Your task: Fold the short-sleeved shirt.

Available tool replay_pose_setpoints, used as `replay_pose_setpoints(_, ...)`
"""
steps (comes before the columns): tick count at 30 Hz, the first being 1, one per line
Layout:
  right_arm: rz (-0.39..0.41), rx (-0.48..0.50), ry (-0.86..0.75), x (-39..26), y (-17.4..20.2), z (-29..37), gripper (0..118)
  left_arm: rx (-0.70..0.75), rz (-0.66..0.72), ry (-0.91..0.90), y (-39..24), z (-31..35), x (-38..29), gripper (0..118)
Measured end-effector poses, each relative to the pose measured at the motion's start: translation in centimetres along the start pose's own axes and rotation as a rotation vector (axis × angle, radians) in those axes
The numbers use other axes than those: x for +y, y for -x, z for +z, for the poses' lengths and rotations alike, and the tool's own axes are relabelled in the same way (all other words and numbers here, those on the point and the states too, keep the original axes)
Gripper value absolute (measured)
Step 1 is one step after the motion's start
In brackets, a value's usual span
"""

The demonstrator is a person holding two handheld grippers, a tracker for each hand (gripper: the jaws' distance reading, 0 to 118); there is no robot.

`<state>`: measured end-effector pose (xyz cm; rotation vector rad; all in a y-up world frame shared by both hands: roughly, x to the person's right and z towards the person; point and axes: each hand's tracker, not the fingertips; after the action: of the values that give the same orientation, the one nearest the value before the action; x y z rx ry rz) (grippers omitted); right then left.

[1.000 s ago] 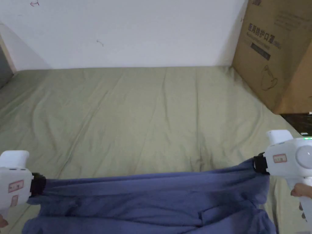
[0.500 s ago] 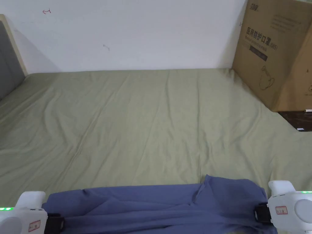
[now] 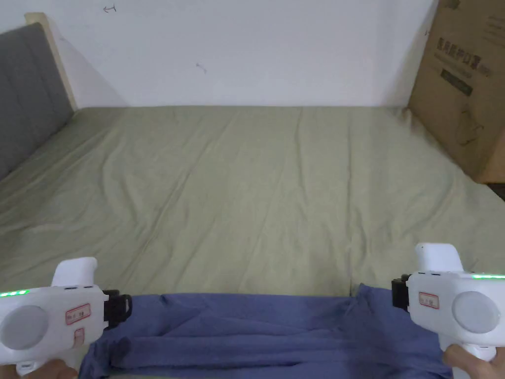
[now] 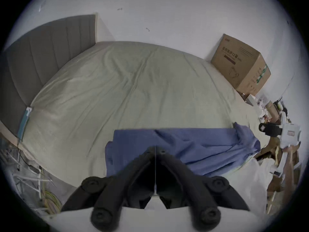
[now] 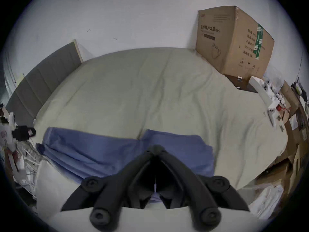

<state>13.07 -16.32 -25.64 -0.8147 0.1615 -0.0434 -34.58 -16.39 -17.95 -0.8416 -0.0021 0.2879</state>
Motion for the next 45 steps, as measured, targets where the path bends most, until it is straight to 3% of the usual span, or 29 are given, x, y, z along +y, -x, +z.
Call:
replay_pose_setpoints(4,0.007,0.007,-0.04,-1.1,4.2,-0.9,0,-0.073,0.089,-0.009,1.2,0.6,-1.1,0)
replay_pose_setpoints(8,0.018,0.084,0.001,-1.3,7.3,-2.6,0,-0.054,0.134,-0.03,3.5,1.2,-1.4,0)
replay_pose_setpoints(9,0.026,0.092,0.007,-1.4,8.0,-2.9,0,-0.074,0.182,-0.028,4.4,1.3,-1.4,6)
replay_pose_setpoints(10,0.032,0.093,0.014,-1.5,8.5,-3.2,0,-0.098,0.219,-0.022,5.3,1.3,-1.6,23)
replay_pose_setpoints(11,0.037,0.101,0.023,-1.5,9.1,-3.3,0,-0.112,0.261,-0.01,6.2,1.1,-1.9,49)
replay_pose_setpoints(12,0.039,0.114,0.036,-1.6,9.5,-3.6,0,-0.115,0.299,0.014,7.0,0.8,-2.3,86)
replay_pose_setpoints(13,0.037,0.126,0.049,-1.7,9.8,-3.9,0,-0.114,0.328,0.03,7.7,0.4,-2.6,102)
replay_pose_setpoints(15,0.033,0.15,0.078,-2.0,10.1,-4.9,0,-0.141,0.38,0.038,9.1,-0.3,-3.6,109)
replay_pose_setpoints(20,0.081,0.134,0.123,-2.2,10.7,-5.6,0,-0.295,0.573,0.1,11.8,-4.0,-5.7,109)
replay_pose_setpoints(23,0.055,0.138,0.138,-2.1,10.1,-5.9,0,-0.353,0.646,0.032,12.6,-5.1,-6.3,110)
replay_pose_setpoints(25,0.039,0.131,0.147,-2.0,9.8,-6.2,0,-0.422,0.697,0.027,13.0,-5.5,-6.1,101)
replay_pose_setpoints(26,0.035,0.126,0.15,-2.0,9.8,-6.4,0,-0.461,0.716,0.028,12.8,-5.8,-6.1,88)
replay_pose_setpoints(28,0.032,0.115,0.154,-2.0,9.7,-6.4,0,-0.44,0.719,0.053,12.6,-6.9,-5.8,25)
replay_pose_setpoints(29,0.028,0.111,0.16,-2.1,9.6,-6.5,0,-0.394,0.702,0.076,12.4,-7.3,-5.7,9)
replay_pose_setpoints(32,0.013,0.113,0.173,-2.1,9.5,-6.7,0,-0.372,0.685,0.111,11.5,-7.7,-5.5,9)
replay_pose_setpoints(36,0.01,0.105,0.175,-2.0,9.1,-6.5,0,-0.323,0.563,0.106,12.5,-6.4,-3.7,8)
replay_pose_setpoints(45,-0.023,0.111,0.158,-1.3,7.7,-6.1,0,-0.193,0.554,0.015,16.3,-1.3,-1.1,8)
